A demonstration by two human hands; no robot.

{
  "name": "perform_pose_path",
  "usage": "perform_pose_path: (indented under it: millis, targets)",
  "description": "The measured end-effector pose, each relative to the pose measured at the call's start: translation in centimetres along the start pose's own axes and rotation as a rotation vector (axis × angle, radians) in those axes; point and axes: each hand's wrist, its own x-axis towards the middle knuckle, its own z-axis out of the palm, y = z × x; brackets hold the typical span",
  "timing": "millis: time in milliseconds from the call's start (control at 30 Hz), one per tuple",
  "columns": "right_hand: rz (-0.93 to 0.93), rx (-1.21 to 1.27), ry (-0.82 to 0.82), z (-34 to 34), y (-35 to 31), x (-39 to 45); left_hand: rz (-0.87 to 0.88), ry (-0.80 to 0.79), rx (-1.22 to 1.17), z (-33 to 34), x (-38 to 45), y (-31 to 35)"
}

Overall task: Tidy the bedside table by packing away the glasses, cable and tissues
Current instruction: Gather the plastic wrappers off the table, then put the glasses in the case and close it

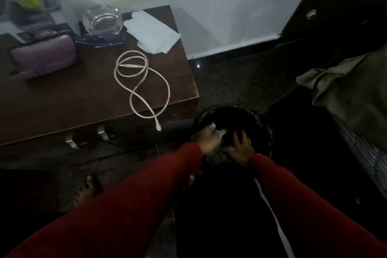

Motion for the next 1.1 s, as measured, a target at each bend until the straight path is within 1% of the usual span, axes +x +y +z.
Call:
perform_pose_path:
  millis: [33, 100, 167, 267, 367, 433, 533, 600, 733, 800, 867, 933, 1000, 1033, 1100]
  targets:
    - [-0.028, -0.033, 0.061, -0.3, -0.3, -0.3, 0.007, 0.000, 0.021, -0.9, -0.7, 0.5]
    - [-0.141, -0.032, 0.211, -1.8, -1.1, -1.3, 0.044, -0.006, 0.034, -2.3, -2.6, 1.4]
    - [-0.250, -0.027, 0.307, -3.7, -2.4, -2.8, 0.088, -0.021, 0.017, -3.8, -5.1, 2.1]
    - [-0.363, 0.021, 0.463, -6.8, -5.3, -5.6, 0.145, -0.012, -0.120, -6.7, -9.6, 3.2]
    - [-0.496, 0.131, 0.678, -9.9, -9.9, -8.9, 0.232, 0.074, -0.305, -10.7, -14.6, 4.1]
    - [-0.583, 0.216, 0.772, -11.6, -13.4, -11.3, 0.296, 0.184, -0.421, -13.8, -17.8, 4.1]
    - [-0.700, 0.335, 0.825, -13.2, -19.0, -14.9, 0.355, 0.381, -0.587, -18.5, -22.1, 3.3]
    - [-0.766, 0.388, 0.857, -13.5, -22.7, -16.8, 0.368, 0.464, -0.713, -21.1, -24.5, 2.4]
    - [-0.781, 0.539, 0.884, -13.2, -28.5, -18.8, 0.373, 0.599, -0.934, -24.2, -27.5, -0.7]
    - [-0.768, 0.591, 0.918, -12.1, -30.2, -18.4, 0.322, 0.635, -0.999, -24.8, -27.3, -2.5]
    - [-0.736, 0.522, 0.981, -10.7, -31.4, -17.4, 0.246, 0.630, -1.028, -25.6, -26.4, -3.5]
    - [-0.660, 0.334, 1.019, -10.0, -32.7, -16.4, 0.220, 0.626, -1.045, -26.7, -25.4, -3.8]
    - [-0.580, 0.166, 0.981, -9.9, -33.8, -15.5, 0.221, 0.643, -1.043, -27.8, -24.4, -3.5]
    - [-0.555, 0.122, 0.942, -9.8, -34.2, -15.1, 0.216, 0.655, -1.039, -28.3, -23.9, -3.3]
    - [-0.576, 0.068, 0.868, -9.4, -34.8, -14.1, 0.195, 0.668, -1.035, -28.9, -23.0, -3.5]
